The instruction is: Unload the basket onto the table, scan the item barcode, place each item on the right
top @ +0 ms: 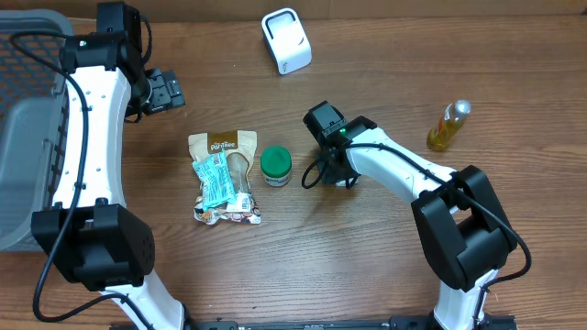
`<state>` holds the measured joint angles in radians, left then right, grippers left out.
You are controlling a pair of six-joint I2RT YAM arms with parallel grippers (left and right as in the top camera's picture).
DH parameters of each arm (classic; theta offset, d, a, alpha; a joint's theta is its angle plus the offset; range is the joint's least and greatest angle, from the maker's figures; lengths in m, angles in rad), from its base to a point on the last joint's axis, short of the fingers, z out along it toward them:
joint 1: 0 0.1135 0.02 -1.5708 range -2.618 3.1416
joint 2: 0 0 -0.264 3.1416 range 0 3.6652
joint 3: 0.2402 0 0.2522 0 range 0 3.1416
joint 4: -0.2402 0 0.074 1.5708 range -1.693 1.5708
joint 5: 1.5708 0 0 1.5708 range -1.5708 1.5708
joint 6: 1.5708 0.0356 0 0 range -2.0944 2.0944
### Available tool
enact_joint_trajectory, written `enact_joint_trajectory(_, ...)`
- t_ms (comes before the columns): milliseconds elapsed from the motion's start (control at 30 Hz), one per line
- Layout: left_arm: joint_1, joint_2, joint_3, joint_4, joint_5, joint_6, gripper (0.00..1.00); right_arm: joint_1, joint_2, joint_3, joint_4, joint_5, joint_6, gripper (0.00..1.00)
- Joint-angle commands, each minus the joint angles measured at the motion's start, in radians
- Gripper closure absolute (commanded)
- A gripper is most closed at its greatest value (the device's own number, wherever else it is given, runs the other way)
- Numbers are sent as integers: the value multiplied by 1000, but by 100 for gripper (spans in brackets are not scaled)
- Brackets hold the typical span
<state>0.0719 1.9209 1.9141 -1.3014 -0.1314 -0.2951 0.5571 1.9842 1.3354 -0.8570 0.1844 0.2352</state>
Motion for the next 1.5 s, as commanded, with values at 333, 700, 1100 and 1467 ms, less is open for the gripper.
enact_joint_trajectory(333,-8,-5,18,0,1,11,0,-1,42,-50,40,-13,5,75)
enact_joint_trajectory(700,-8,-5,18,0,2,11,0,-1,42,-45,37,-13,5,77)
enact_joint_trajectory(1100,-8,-5,18,0,2,11,0,-30,1,54,-74,-110,4,96)
enact_joint_trajectory(1467,-8,-5,18,0,1,11,0,-299,-145,110,-118,-880,-139,96)
